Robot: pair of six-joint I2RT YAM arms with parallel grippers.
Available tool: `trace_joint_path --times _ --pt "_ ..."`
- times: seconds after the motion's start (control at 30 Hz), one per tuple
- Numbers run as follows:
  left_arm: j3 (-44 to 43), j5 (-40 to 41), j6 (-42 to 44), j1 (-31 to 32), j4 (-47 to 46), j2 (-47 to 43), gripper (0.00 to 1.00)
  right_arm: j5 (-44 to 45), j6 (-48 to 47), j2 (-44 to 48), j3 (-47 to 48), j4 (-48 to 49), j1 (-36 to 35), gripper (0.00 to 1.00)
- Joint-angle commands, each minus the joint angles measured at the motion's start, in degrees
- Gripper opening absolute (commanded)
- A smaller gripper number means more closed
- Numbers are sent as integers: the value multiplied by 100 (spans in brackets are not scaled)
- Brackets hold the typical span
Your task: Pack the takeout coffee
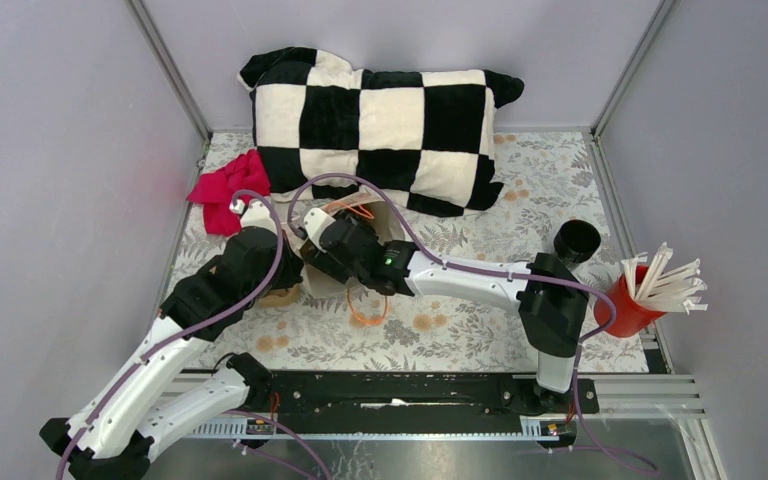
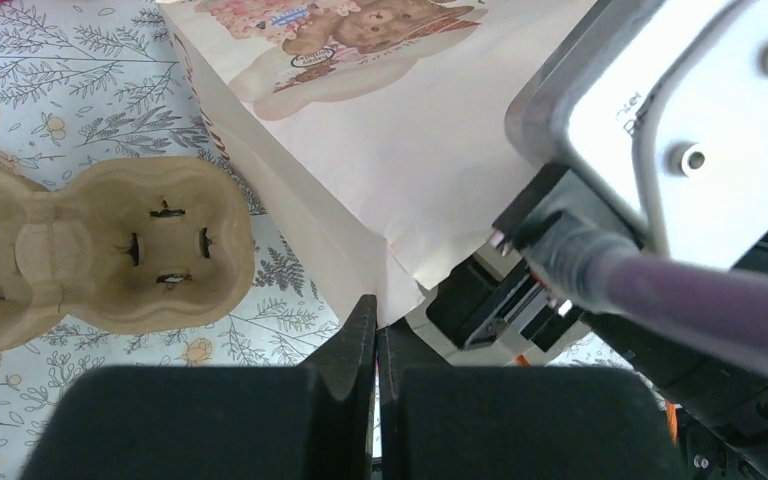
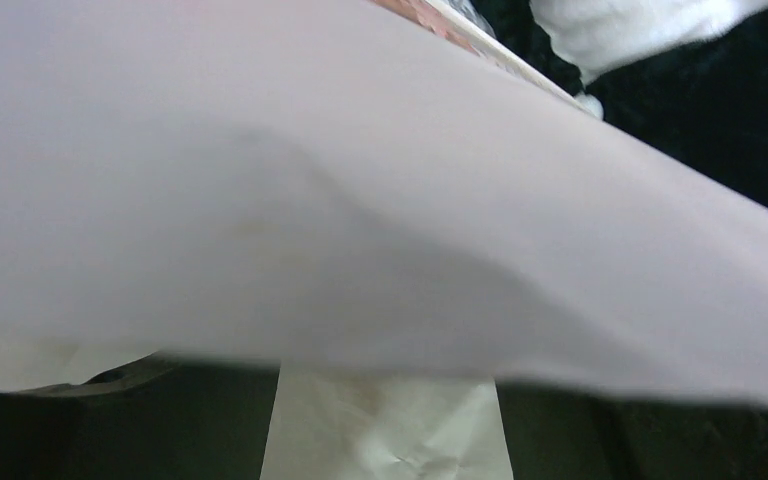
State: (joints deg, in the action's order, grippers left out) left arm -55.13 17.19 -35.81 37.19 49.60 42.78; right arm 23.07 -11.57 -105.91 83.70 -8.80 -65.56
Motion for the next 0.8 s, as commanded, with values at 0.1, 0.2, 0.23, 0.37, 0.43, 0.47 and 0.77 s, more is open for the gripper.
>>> trace_joint_path --times 0.1,0.2,0.23,0.37,0.43,0.47,0.77 --pt "-258 -287 180 16 -147 111 0 949 173 371 40 -559 191 10" --pt "-368 -588 294 16 -153 220 0 860 73 430 131 -773 201 11" --pt "-413 -690 331 16 -153 231 0 600 19 431 234 -968 201 12" --pt "-600 -1119 462 16 -157 334 0 -166 -55 638 371 -1417 193 14" --pt "-604 -1265 495 16 -144 371 0 -522 15 726 426 -1585 193 15" --pt "-571 -1281 492 16 -144 368 0 -715 40 706 511 -1729 193 15" --pt "-305 -1060 282 12 76 163 0 -1058 610 -70 1557 -2916 193 18"
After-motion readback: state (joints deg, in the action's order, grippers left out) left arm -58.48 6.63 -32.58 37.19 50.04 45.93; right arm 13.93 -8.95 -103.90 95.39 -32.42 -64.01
